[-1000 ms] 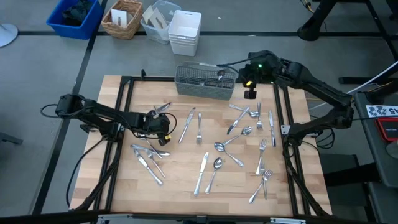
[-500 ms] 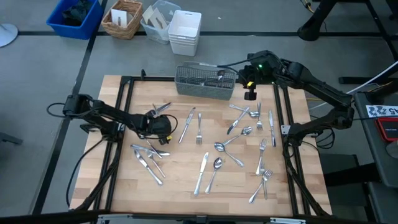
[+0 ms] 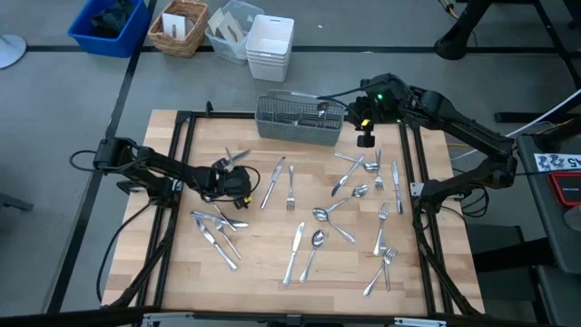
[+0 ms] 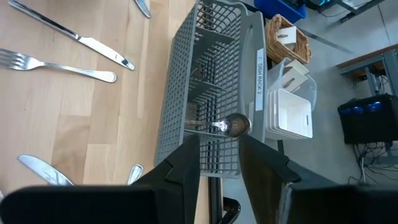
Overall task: Sort silverware
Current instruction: Put the spoon into the gray silverware organizer
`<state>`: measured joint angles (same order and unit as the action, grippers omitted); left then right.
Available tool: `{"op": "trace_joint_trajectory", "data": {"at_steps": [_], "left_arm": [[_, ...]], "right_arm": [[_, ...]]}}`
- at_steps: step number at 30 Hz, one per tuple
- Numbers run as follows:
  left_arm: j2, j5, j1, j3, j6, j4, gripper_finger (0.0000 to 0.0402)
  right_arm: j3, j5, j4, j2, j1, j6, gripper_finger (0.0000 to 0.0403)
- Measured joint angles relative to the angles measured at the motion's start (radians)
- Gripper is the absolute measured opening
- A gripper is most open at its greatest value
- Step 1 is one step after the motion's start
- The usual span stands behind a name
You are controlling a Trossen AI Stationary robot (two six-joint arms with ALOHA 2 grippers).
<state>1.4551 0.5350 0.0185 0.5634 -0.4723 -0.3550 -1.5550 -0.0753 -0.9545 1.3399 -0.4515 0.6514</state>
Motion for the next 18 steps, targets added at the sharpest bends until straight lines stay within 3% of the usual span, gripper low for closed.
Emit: {"op": "trace_joint_trajectory", "data": {"at_steps": [6, 15, 18], "left_arm": [[-0.014, -0.029, 0.000, 0.044, 0.009, 0.034, 0.0017], [-0.132, -0.066, 0.000, 0.157, 0.095, 0.074, 0.0002], [-0.175, -0.072, -0.003, 0.176, 0.164, 0.177, 0.0002]], "right_arm": [[0.000, 0.000, -0.018, 0.000, 0.000, 0.000, 0.0115], [0.000, 0.001, -0.034, 0.000, 0.000, 0.000, 0.0115], [0.000, 0.001, -0.038, 0.000, 0.000, 0.004, 0.0115]]}}
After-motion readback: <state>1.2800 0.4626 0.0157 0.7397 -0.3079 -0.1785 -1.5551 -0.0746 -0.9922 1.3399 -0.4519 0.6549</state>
